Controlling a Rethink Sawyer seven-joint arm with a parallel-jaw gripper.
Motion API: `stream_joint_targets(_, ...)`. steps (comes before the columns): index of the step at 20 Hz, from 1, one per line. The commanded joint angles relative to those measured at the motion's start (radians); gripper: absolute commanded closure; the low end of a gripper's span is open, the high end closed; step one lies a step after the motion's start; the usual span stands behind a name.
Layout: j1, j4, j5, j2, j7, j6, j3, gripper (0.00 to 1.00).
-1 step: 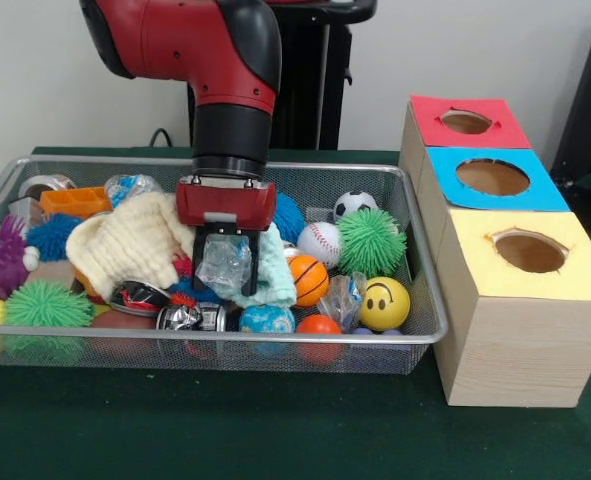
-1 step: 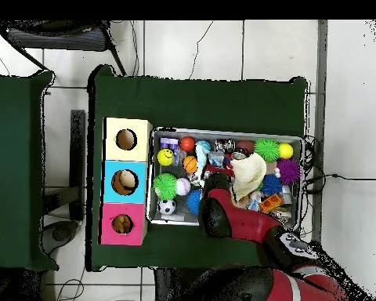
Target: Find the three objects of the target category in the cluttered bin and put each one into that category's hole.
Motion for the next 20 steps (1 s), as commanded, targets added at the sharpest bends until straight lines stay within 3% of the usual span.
stream_joint_targets(1,-0.023,0.028,0.084,0.013,0.215,0.194,0.074,0.0)
stream_joint_targets(3,-0.033,0.031,0.082,0.005,0.205,0.234,0.085,0.0)
stream_joint_targets(5,-0.054,0.055,0.096,-0.05,0.184,0.344,0.096,0.0)
stream_joint_targets(11,-0.031,0.086,0.158,-0.086,0.151,0.566,0.068,0.0)
stream_joint_targets(17,-0.028,0.09,0.153,-0.068,0.14,0.649,0.049,0.0)
stream_joint_targets(20,-0.041,0.117,0.137,-0.06,0.155,0.615,0.058,0.0)
